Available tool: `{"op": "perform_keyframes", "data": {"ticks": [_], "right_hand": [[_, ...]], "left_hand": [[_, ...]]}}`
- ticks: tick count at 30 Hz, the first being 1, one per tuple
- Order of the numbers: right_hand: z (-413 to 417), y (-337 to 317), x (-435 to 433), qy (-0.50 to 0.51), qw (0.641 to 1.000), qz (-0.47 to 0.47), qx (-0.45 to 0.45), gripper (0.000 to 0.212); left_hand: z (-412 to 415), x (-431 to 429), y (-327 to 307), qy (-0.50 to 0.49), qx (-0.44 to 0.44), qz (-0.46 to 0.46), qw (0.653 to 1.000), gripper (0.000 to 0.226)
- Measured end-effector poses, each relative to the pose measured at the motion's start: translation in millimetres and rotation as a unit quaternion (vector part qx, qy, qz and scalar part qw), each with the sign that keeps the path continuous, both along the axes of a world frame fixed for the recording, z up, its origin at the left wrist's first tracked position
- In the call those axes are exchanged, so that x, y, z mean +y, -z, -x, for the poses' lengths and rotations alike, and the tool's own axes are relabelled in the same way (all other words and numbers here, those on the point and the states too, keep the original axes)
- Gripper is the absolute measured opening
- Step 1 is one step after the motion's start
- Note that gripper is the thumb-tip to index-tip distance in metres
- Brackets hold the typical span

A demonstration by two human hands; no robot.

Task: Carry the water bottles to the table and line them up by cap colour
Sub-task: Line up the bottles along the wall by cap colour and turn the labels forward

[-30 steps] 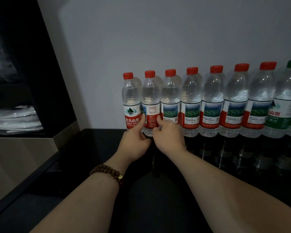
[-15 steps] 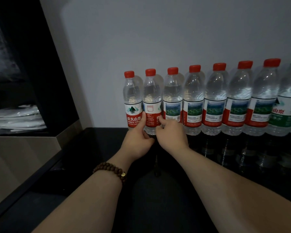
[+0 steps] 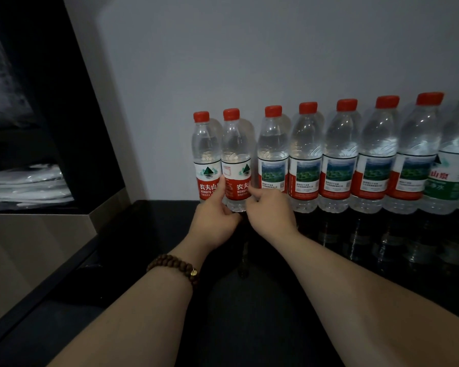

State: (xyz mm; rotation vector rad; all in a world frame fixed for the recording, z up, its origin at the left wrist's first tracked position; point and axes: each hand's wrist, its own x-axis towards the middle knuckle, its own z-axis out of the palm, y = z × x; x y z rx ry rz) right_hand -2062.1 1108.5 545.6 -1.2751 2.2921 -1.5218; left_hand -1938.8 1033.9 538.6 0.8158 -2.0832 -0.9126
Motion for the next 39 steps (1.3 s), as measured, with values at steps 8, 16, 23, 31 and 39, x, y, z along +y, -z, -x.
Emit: {"op": "perform_keyframes", "data": {"ticks": [8, 16, 23, 31, 39], "right_hand": [[2, 2, -3, -0.011, 0.998, -0.062, 0.024, 0.058], [3, 3, -4, -0.008, 0.998, -0.055, 0.026, 0.041], [4, 2, -1, -0.009, 0.997, -0.066, 0.037, 0.035], [3, 1, -2, -0.024, 0.992, -0.101, 0.071, 0.030], [2, 2, -2, 0.002, 0.990, -0.110, 0.088, 0.022]], "left_hand": [[0, -3, 5, -0.016, 0.024, -0.017, 0.999, 0.084], [0, -4, 4, -0.039, 0.064, -0.033, 0.997, 0.070], [0, -2, 3, -0.017, 0.022, -0.001, 1.000, 0.077], [1, -1, 4, -0.025, 0.043, -0.013, 0.999, 0.059], [-1, -22, 6, -0.272, 0.109, -0.046, 0.955, 0.033]]}}
